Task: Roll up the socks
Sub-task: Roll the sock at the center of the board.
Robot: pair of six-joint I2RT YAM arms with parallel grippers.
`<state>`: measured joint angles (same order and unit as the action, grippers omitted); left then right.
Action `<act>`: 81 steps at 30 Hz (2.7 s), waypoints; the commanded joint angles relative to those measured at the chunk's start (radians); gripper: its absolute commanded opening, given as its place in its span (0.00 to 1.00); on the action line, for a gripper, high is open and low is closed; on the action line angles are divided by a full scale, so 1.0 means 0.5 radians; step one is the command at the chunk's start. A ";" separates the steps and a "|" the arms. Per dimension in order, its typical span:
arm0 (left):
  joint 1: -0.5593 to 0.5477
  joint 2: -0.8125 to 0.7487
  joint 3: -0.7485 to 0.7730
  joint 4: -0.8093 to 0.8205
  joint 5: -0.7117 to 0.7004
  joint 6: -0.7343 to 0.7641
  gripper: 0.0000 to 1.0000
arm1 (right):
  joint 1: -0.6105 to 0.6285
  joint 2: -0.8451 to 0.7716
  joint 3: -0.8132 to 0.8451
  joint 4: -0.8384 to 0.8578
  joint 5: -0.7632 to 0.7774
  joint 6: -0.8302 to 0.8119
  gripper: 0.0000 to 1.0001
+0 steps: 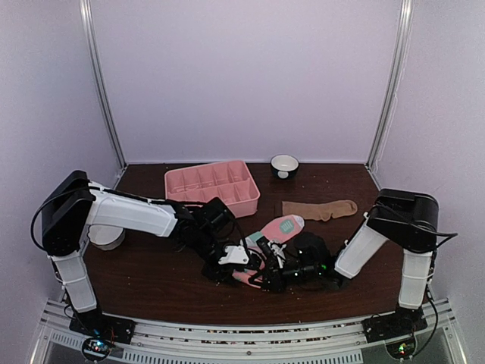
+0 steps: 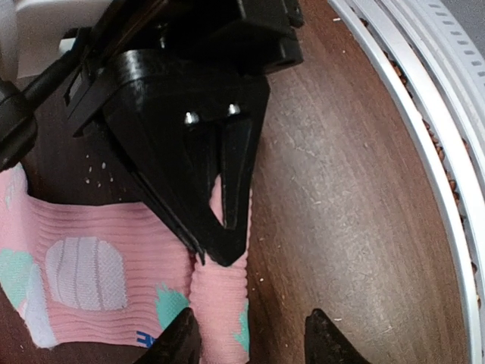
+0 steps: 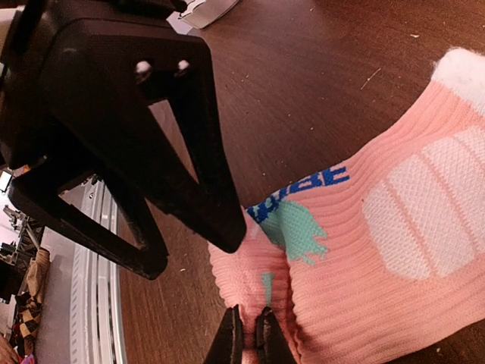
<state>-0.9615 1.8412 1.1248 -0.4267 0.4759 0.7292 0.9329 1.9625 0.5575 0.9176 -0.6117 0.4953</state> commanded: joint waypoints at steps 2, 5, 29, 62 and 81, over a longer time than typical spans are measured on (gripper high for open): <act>-0.007 0.082 0.053 0.071 -0.066 0.005 0.45 | -0.044 0.157 -0.093 -0.540 0.097 0.018 0.00; -0.007 0.120 0.073 0.067 -0.103 -0.001 0.36 | -0.047 0.153 -0.082 -0.551 0.092 0.026 0.00; 0.224 0.696 0.731 -0.947 0.376 -0.133 0.00 | -0.052 -0.437 -0.493 0.012 0.446 -0.131 0.19; 0.339 1.159 1.220 -1.549 0.466 -0.171 0.00 | 0.542 -0.990 -0.595 -0.166 1.287 -0.974 0.73; 0.339 1.205 1.236 -1.555 0.394 -0.202 0.00 | 0.609 -0.269 0.209 -0.622 1.087 -1.537 0.38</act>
<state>-0.7998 2.3810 1.7508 -1.2266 0.8150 0.6373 1.2396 1.7962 0.6384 0.6575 -0.0559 -0.2295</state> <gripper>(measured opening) 0.038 0.390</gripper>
